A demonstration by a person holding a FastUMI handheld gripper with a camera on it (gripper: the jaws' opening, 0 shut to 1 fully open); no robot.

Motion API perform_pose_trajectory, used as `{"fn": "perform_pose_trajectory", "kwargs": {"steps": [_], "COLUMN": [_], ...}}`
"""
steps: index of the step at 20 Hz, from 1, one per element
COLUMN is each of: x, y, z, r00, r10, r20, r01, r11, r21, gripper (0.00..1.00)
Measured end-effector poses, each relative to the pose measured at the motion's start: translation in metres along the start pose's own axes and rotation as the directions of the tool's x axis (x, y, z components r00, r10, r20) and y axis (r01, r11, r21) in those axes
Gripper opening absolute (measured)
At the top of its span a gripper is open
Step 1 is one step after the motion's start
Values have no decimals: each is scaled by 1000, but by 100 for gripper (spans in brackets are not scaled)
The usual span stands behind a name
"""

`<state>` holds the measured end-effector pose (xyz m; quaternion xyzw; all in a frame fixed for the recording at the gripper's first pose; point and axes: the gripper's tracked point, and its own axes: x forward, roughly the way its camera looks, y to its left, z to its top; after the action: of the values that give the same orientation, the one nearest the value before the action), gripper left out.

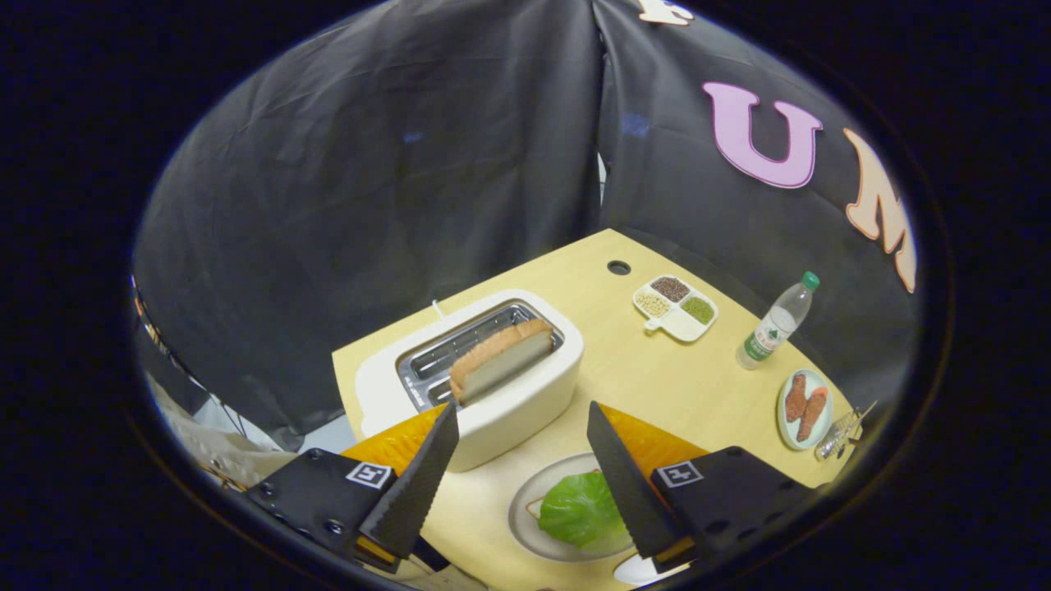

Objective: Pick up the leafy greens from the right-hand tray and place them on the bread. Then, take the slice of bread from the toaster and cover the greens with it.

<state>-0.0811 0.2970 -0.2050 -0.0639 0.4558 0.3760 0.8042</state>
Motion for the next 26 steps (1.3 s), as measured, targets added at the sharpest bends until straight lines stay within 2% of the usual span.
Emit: {"fn": "perform_pose_trajectory", "kwargs": {"steps": [8, 18, 26], "x": [22, 52, 57], "y": [19, 28, 38], "z": [27, 29, 28], "r00": [999, 997, 995], "r10": [50, 64, 81], "r20": [13, -39, -58], "r01": [-51, -57, -68], "r11": [996, 987, 978], "r21": [66, 147, 199], "gripper": [99, 94, 34]}}
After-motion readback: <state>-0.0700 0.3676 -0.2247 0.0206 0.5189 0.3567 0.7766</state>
